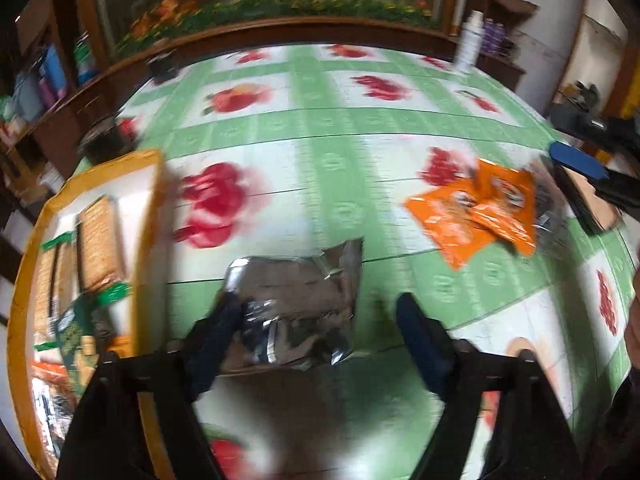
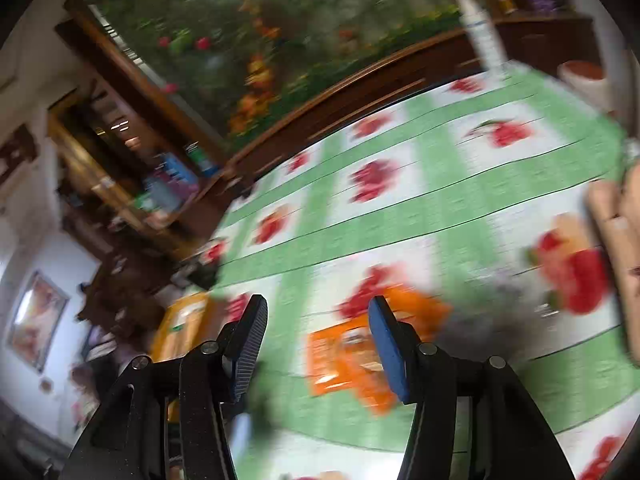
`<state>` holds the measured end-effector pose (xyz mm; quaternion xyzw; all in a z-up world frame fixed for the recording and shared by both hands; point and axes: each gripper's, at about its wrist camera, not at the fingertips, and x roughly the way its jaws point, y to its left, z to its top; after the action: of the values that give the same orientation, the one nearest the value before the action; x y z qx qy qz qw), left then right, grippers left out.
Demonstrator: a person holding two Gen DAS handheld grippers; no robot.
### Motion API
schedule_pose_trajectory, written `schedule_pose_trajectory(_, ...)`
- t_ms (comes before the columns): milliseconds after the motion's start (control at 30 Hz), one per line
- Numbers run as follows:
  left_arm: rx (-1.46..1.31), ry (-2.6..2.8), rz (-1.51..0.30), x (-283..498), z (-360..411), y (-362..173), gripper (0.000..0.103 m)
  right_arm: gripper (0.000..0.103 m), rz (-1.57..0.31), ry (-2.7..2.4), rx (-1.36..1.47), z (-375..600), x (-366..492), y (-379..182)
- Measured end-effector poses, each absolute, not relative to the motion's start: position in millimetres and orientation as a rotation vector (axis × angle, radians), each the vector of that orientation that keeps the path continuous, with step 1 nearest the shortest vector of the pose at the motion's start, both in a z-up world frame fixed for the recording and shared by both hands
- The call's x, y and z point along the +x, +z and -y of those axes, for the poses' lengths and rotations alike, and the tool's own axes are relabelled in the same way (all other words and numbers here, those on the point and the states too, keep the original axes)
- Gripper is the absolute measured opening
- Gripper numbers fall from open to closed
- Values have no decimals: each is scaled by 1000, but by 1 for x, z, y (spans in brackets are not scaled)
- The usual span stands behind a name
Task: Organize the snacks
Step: 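Grasp a silver foil pack with the left tool while the right tool grasps an orange snack bag, then carry the foil pack with the left tool while the right tool carries the orange bag toward the tray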
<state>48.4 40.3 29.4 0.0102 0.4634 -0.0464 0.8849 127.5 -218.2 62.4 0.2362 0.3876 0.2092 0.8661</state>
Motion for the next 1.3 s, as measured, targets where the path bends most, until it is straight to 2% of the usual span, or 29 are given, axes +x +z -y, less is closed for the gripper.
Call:
schedule_pose_trajectory(33,31,-114,-956,46,-34,30,65,57,-820,427,514,223,129,60)
schedule_pose_trajectory(167,85,-148,-893,40,-12,27,66,57,-878,449,580,232,136,45)
schedule_pose_trajectory(300,69,-130,-832,44,-15,23,70,57,-842,354,516,234,134,51)
schedule_pose_trajectory(367,51,-149,-836,49,-20,24,80,57,-865,393,547,235,137,46)
schedule_pose_trajectory(400,33,-149,-852,52,-25,21,91,57,-880,448,589,232,138,42)
schedule_pose_trajectory(433,17,-144,-883,56,-29,16,93,57,-886,482,587,226,138,42)
schedule_pose_trajectory(500,-10,-136,-937,65,-38,7,93,57,-889,435,476,211,136,46)
schedule_pose_trajectory(600,-41,-150,-924,64,-44,8,93,57,-923,343,372,200,135,43)
schedule_pose_trajectory(700,-30,-170,-911,62,-41,9,84,57,-978,382,356,189,140,30)
schedule_pose_trajectory(767,-7,-172,-902,61,-36,9,82,59,-995,352,275,175,141,24)
schedule_pose_trajectory(1100,-25,-162,-900,62,-41,11,82,61,-893,191,-121,126,133,17)
schedule_pose_trajectory(1133,-28,-164,-898,62,-41,11,82,60,-881,191,-135,125,132,16)
schedule_pose_trajectory(1167,-30,-165,-895,61,-41,11,82,53,-874,198,-158,124,130,16)
schedule_pose_trajectory(1200,-32,-166,-894,61,-42,11,82,50,-869,204,-177,123,129,17)
schedule_pose_trajectory(1233,-31,-166,-894,61,-42,11,82,37,-869,212,-164,124,129,18)
schedule_pose_trajectory(1267,-30,-164,-892,60,-41,12,82,31,-877,234,-130,127,128,21)
schedule_pose_trajectory(1300,-27,-164,-886,60,-42,13,82,30,-872,259,-98,130,126,25)
